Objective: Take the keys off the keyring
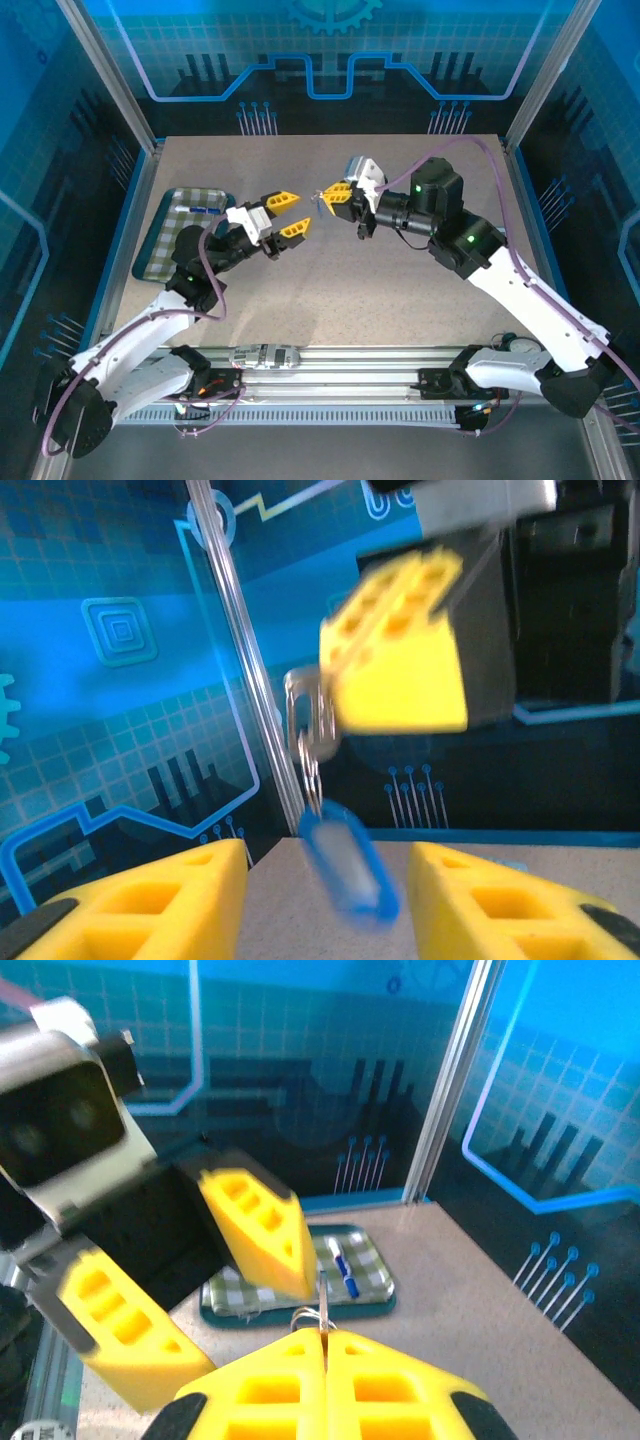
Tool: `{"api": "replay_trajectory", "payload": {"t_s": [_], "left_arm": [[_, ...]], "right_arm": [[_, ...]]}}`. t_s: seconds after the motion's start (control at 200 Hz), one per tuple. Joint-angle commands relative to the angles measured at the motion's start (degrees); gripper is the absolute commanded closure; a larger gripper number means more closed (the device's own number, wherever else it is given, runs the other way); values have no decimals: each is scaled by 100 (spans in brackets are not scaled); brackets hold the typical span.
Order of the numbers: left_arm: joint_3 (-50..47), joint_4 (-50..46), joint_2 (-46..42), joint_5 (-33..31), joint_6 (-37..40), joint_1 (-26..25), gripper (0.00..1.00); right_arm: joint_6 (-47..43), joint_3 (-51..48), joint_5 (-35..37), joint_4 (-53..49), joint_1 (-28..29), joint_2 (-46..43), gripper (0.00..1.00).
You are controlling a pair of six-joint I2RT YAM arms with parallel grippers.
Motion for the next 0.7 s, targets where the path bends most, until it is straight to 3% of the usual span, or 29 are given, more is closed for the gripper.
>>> {"api": "replay_trajectory", "payload": {"t_s": [0.0,0.115,0.28,0.52,0.696], "left_arm": [[209,-534,-137,21,-377,24,51],[479,-1017,-63,402,-395,24,51],[655,-1282,25,458,-435,28,53],[920,-1554,143,694,-445,15,70],[1051,-1634,237,684,-420,15,75]], "right_arm": [[-94,200,90,-292,-46,36,100],[-69,127,37,-186,-33,8,100],[-34,83,-31,-128,-18,7,100],[-6,38,-24,-102,9,8,100],[-6,37,-38,-92,42,28,100]]}}
